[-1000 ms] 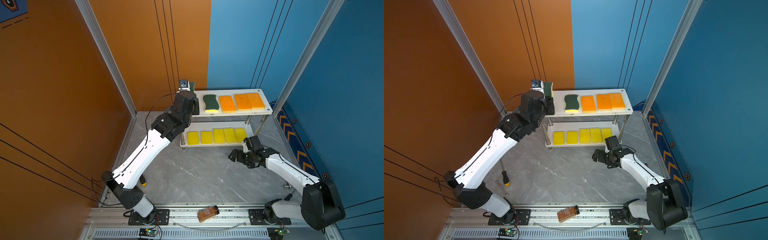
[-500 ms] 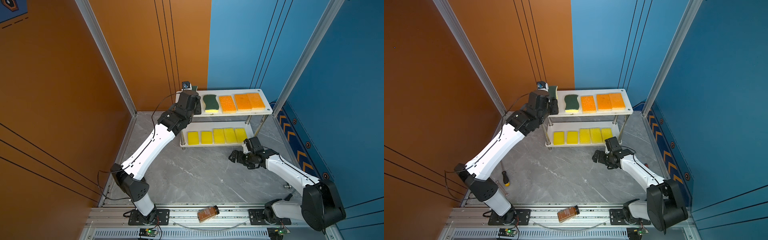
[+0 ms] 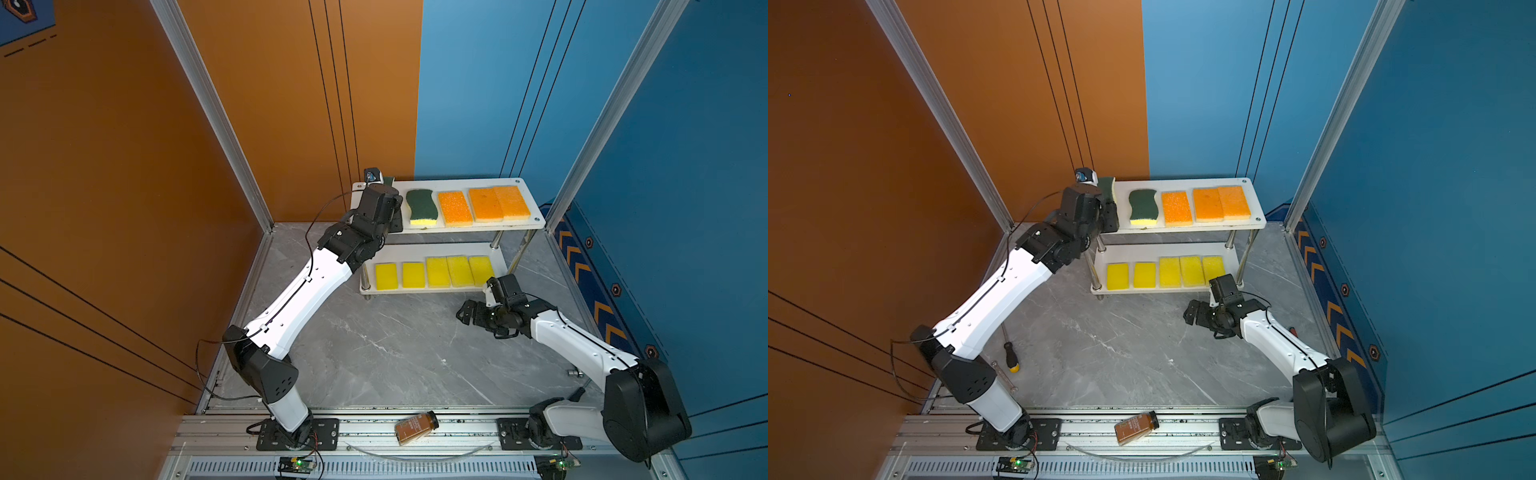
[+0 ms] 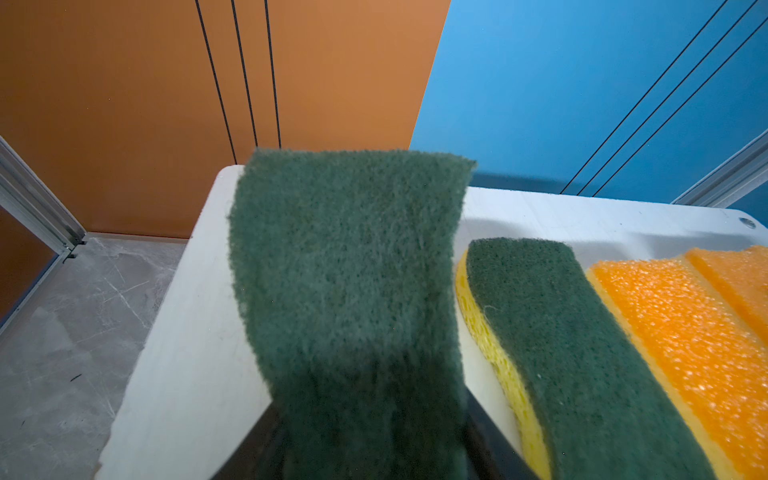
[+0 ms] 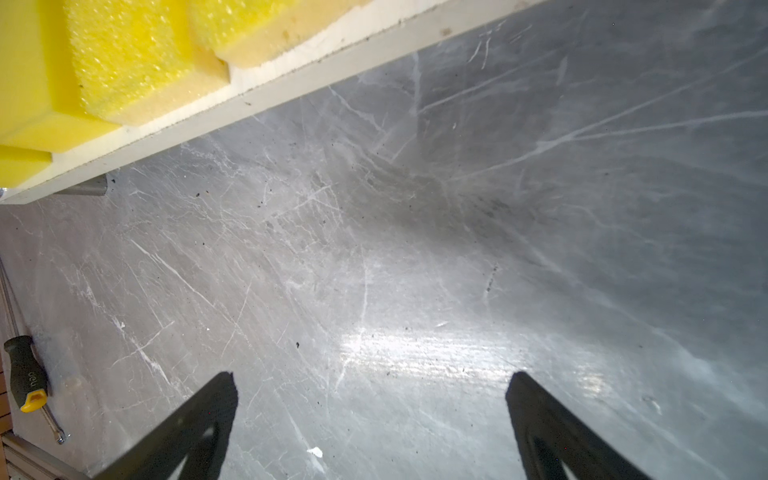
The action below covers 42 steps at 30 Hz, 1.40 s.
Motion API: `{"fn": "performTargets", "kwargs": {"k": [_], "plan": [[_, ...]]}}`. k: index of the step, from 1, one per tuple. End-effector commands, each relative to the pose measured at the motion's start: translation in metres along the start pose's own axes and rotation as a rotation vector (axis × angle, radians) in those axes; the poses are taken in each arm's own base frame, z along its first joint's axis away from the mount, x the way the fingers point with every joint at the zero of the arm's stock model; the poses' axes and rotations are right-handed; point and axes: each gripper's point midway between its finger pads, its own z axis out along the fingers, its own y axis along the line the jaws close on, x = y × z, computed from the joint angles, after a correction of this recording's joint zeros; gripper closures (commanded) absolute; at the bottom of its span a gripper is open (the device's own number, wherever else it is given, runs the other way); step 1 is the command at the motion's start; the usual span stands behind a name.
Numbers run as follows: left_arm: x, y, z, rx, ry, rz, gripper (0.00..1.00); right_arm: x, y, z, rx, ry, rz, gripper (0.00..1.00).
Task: Place and organize the cleaning sponges onto the shelf
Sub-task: 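Carry the green sponge over the top shelf beside the first green sponge, then lower the green sponge onto the top shelf with the left gripper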
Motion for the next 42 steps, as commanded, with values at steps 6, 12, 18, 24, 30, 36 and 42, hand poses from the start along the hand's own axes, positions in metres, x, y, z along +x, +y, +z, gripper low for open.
{"fn": "performTargets", "kwargs": {"k": [6,12,18,24,30,36,42], "plan": [[0.007,0.007,0.002,-0.018,0.017,-0.011,0.46,0.004,-0.005,0.007,0.016,0.01,0.014,0.0],[0.01,0.01,-0.003,-0.025,0.017,-0.011,0.46,0.005,-0.003,0.011,0.008,0.016,0.016,0.0],[0.014,0.01,-0.003,-0.028,0.023,-0.008,0.42,0.005,-0.002,0.013,0.004,0.021,0.015,0.0],[0.013,0.011,-0.002,-0.036,0.019,-0.009,0.36,0.005,-0.002,0.013,0.006,0.021,0.012,0.0],[0.015,0.01,-0.001,-0.037,0.022,-0.011,0.34,0.006,-0.001,0.013,0.003,0.022,0.013,0.0],[0.016,0.01,0.0,-0.041,0.023,-0.011,0.34,0.006,-0.002,0.013,0.005,0.023,0.01,0.0],[0.018,0.011,0.001,-0.055,0.021,-0.005,0.31,0.006,-0.001,0.013,0.003,0.023,0.01,0.0]]}}
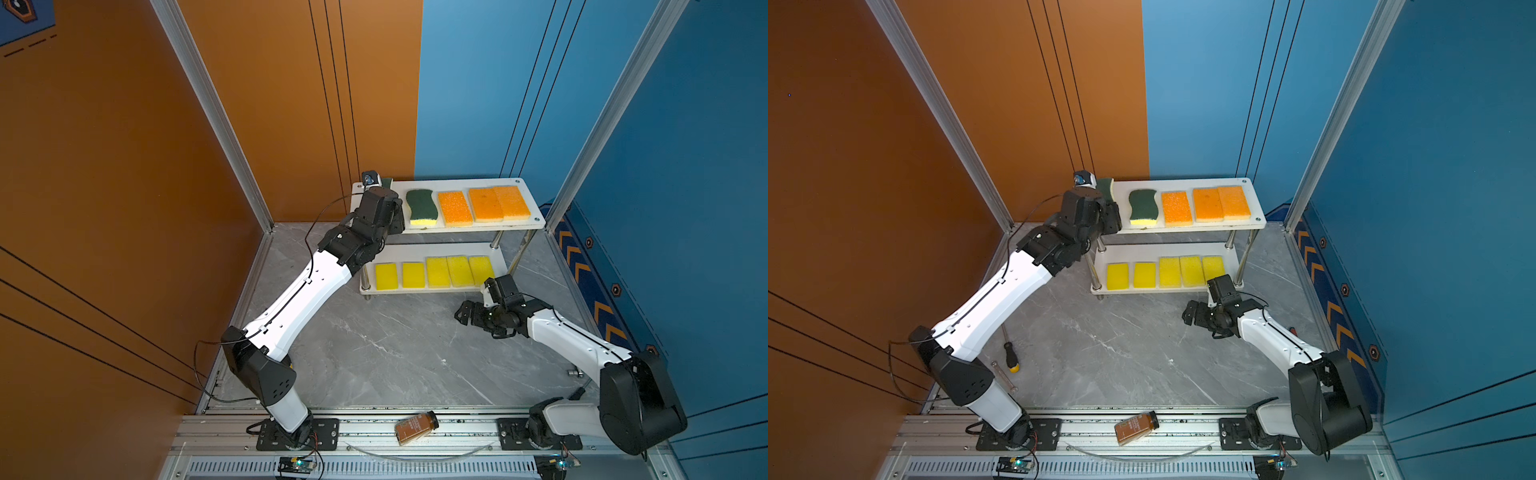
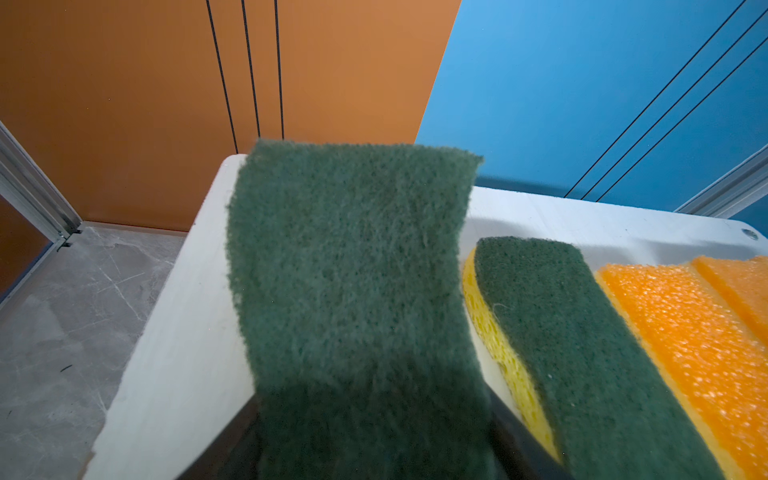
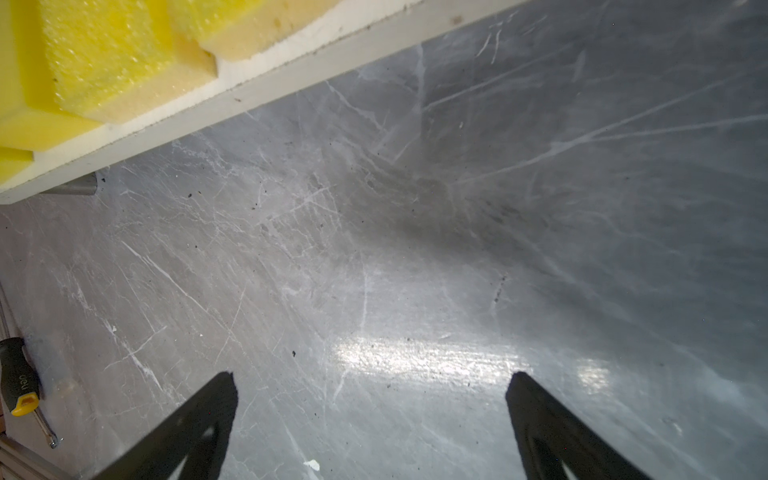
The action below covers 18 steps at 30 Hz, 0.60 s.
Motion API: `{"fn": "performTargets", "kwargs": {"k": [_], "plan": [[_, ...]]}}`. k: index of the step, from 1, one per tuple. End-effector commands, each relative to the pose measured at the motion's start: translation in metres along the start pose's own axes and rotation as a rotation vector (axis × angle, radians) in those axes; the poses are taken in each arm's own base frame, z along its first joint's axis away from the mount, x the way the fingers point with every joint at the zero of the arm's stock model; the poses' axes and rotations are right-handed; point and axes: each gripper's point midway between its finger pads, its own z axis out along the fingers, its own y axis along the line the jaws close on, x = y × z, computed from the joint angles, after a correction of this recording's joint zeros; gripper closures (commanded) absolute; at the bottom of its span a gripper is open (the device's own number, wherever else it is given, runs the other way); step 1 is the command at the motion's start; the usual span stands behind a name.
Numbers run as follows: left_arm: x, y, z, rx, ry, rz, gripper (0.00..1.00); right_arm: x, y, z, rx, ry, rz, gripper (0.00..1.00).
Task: Place and organize the cleaning sponges onto the shelf
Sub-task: 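Lower the green sponge onto the top shelf with the left gripper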
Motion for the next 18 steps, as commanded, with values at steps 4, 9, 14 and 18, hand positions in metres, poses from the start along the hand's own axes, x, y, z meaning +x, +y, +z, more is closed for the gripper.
{"fn": "performTargets", "kwargs": {"k": [4,9,14,18], "plan": [[0.0135,0.0087,0.0011,-0.053,0.028,0.027,0.27,0.0047,-0.0014,0.0039,0.003,0.015,0.013,0.0],[0.0145,0.0096,0.0009,-0.058,0.029,0.025,0.27,0.0047,-0.0004,0.0041,-0.001,0.016,0.012,0.0],[0.0182,0.0092,0.0024,-0.064,0.033,0.028,0.28,0.0041,0.0001,0.0033,-0.003,0.014,0.012,0.0],[0.0189,0.0086,0.0031,-0.069,0.032,0.028,0.31,0.0035,0.0007,0.0026,-0.004,0.012,0.009,0.0]]}}
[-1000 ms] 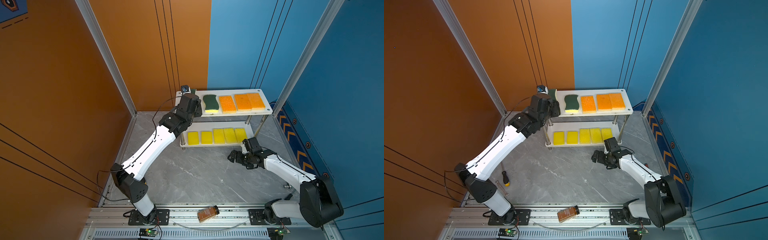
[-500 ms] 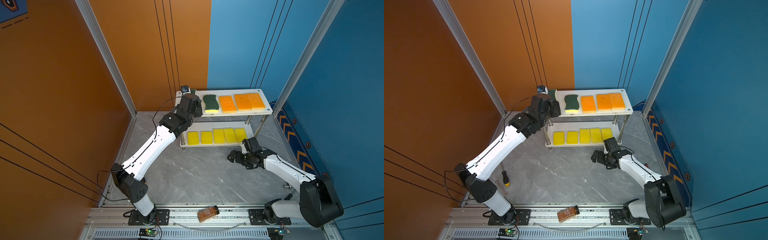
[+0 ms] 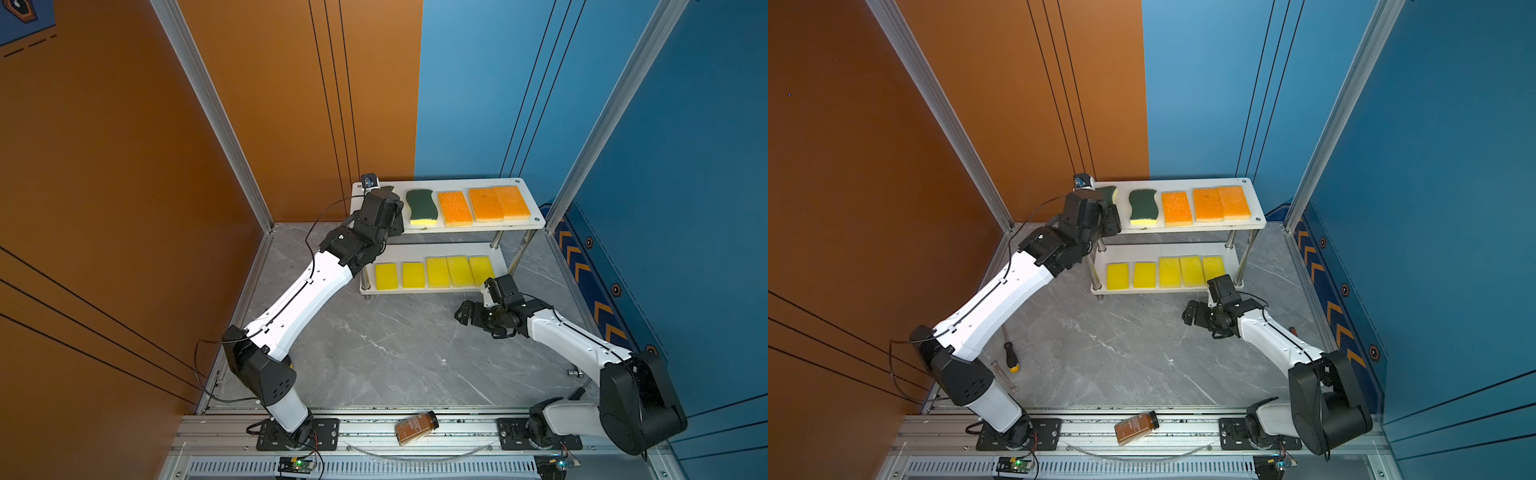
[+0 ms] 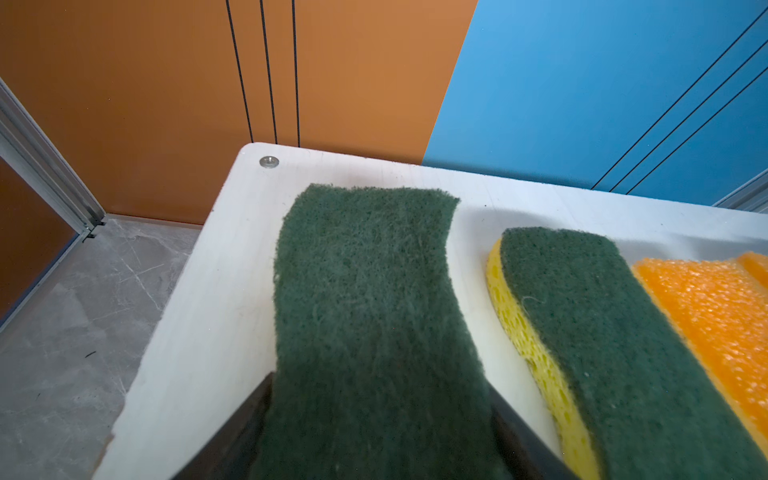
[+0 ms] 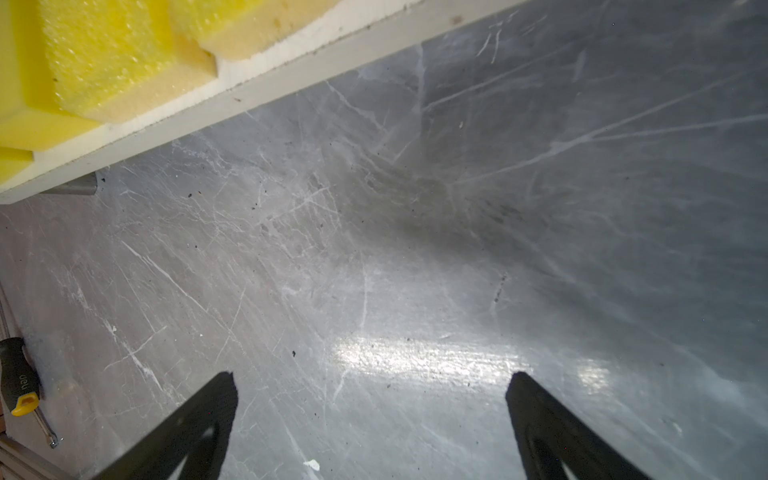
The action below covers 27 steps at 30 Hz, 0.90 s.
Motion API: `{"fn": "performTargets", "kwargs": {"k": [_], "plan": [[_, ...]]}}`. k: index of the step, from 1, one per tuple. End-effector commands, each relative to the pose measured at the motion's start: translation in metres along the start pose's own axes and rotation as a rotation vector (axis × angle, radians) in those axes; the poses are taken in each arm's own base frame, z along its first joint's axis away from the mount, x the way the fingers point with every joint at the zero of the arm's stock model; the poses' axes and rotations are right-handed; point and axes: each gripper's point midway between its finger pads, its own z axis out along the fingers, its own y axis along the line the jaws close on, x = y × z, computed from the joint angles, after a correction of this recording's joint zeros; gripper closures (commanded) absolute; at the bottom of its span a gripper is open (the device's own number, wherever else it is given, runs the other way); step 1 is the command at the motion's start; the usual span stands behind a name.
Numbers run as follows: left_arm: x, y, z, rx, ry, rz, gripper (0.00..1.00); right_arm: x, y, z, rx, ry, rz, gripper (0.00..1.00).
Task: Place and organize the cleaning sponges onto the shelf
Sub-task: 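Lower the green sponge onto the top shelf with the left gripper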
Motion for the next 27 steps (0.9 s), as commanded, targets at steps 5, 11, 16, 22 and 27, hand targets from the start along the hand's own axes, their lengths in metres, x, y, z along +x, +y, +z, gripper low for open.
{"fn": "performTargets", "kwargs": {"k": [5,11,16,22,27], "plan": [[0.013,-0.001,0.004,-0.027,0.026,0.019,0.22,0.004,0.0,0.003,-0.002,0.014,0.009,0.0],[0.011,-0.008,0.003,0.011,0.025,-0.005,0.15,0.004,0.0,0.003,-0.003,0.016,0.009,0.0],[0.008,-0.007,0.0,0.016,0.017,-0.017,0.09,0.004,0.0,0.004,-0.005,0.019,0.008,0.0],[0.006,-0.003,-0.005,0.056,0.007,-0.075,0.08,0.005,0.0,0.004,-0.005,0.021,0.008,0.0],[0.005,-0.001,-0.007,0.091,0.014,-0.12,0.08,0.005,0.0,0.005,-0.006,0.025,0.008,0.0]]}}
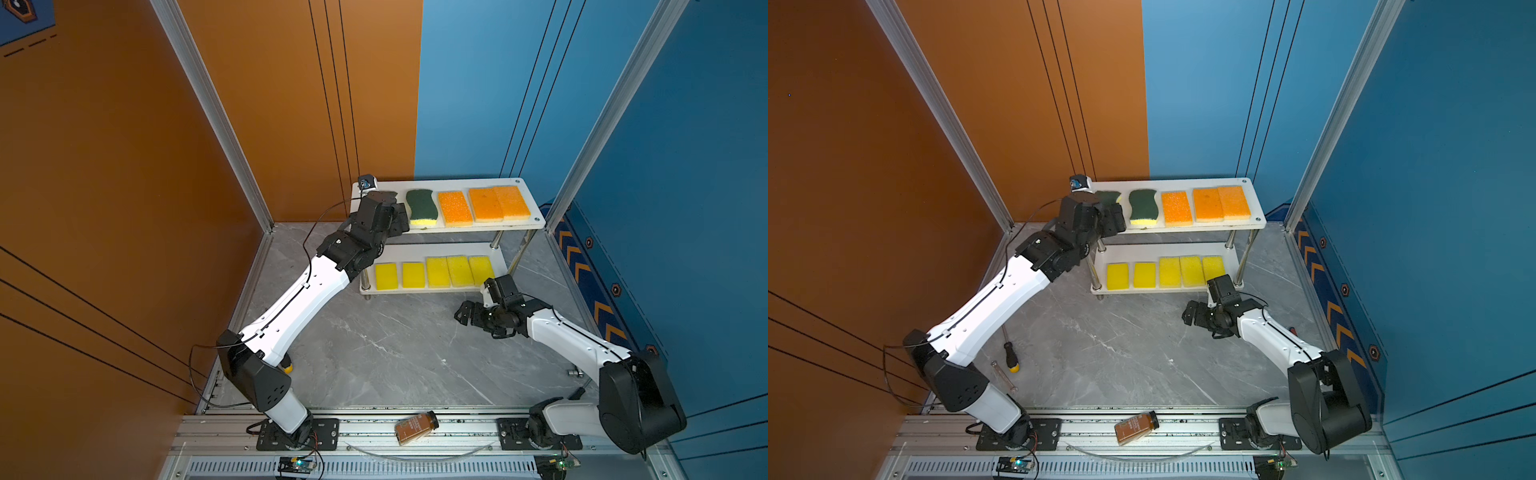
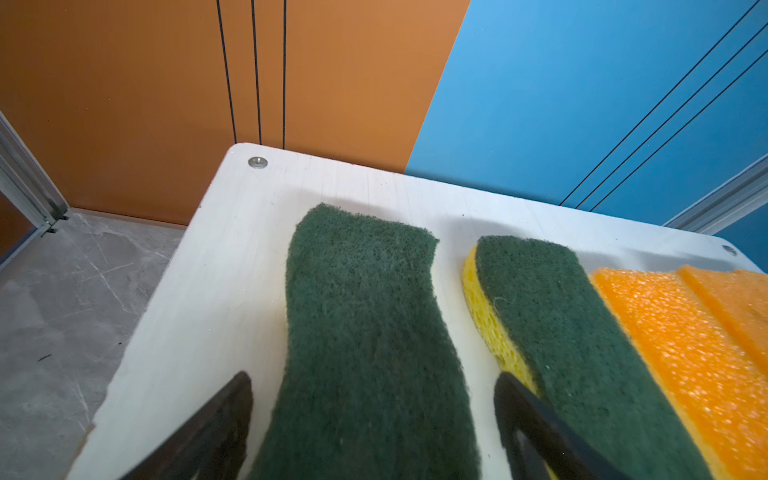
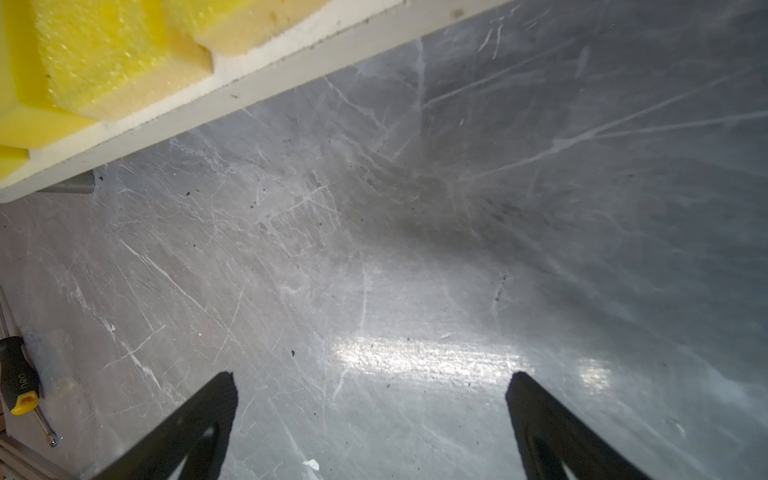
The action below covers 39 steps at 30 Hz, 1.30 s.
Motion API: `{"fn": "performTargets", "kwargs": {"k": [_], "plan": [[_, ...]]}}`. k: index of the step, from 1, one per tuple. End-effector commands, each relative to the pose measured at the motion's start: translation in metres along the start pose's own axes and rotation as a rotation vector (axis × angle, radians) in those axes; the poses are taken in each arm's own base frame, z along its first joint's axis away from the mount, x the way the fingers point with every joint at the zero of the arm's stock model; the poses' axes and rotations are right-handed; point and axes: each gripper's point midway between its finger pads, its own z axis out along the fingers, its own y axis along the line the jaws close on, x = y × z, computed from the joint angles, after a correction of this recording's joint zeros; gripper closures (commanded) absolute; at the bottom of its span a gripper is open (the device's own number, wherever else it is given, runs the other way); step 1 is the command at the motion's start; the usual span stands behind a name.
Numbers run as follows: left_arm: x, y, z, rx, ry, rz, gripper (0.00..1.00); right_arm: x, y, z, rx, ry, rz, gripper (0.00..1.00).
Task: Place and organize the cleaning sponges onto the shelf
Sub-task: 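Lower the green sponge onto the top shelf with the left gripper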
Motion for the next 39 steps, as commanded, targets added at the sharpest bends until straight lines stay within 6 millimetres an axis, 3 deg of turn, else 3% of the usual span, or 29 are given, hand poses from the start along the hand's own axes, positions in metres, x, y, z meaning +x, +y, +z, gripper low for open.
{"fn": "performTargets", "kwargs": {"k": [1,17,39], "plan": [[0.008,0.002,-0.002,0.027,0.037,-0.038,0.08,0.004,0.001,0.003,-0.007,0.017,0.007,0.0],[0.009,-0.011,-0.002,0.093,0.052,-0.081,0.07,0.004,0.001,0.002,-0.007,0.013,0.007,0.0],[0.004,-0.009,-0.01,0.105,0.035,-0.096,0.01,0.004,0.001,0.001,-0.009,0.011,0.005,0.0]]}}
